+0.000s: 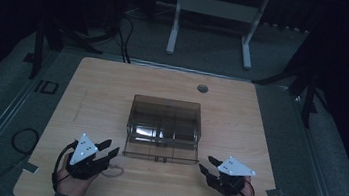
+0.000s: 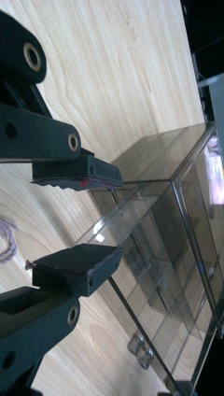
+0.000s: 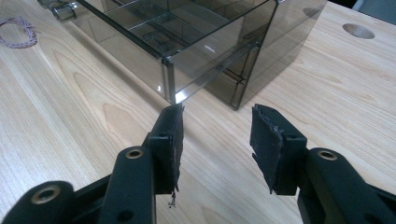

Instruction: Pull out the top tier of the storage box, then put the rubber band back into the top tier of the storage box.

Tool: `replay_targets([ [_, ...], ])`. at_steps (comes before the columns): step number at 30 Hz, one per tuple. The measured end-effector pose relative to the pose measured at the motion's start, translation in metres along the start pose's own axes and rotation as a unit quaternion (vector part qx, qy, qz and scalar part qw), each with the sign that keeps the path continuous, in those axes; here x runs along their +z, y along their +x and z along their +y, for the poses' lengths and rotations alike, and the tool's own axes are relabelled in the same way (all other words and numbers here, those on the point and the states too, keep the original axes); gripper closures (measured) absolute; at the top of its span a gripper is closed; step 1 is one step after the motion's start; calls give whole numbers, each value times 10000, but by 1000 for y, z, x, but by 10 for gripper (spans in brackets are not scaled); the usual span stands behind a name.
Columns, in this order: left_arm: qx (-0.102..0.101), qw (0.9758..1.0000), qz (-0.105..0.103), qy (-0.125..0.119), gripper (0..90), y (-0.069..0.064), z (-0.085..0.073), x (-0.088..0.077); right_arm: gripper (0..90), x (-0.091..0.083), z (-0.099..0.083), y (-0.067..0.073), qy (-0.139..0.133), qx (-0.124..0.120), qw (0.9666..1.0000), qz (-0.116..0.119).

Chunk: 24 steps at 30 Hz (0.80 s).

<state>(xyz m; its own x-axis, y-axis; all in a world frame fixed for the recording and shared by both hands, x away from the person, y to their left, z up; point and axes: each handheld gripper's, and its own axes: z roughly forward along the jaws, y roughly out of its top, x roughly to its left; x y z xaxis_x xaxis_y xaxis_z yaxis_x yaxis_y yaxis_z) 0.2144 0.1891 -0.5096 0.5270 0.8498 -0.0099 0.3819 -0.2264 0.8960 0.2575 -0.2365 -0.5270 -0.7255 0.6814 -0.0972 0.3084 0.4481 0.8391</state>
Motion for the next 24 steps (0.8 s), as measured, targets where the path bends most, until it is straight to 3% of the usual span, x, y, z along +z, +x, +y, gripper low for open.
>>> replay_targets([
  [10,-98,9998,158,6,604,8,-2,-2,541,-1,-6,-9,107,14,9999,-39],
  [16,-107,9997,209,18,597,10,-3,-3,532,3,-13,-19,225,153,9996,-105],
  [24,-121,9998,130,93,587,15,-1,-2,515,9,-18,-25,407,211,9988,-165],
])
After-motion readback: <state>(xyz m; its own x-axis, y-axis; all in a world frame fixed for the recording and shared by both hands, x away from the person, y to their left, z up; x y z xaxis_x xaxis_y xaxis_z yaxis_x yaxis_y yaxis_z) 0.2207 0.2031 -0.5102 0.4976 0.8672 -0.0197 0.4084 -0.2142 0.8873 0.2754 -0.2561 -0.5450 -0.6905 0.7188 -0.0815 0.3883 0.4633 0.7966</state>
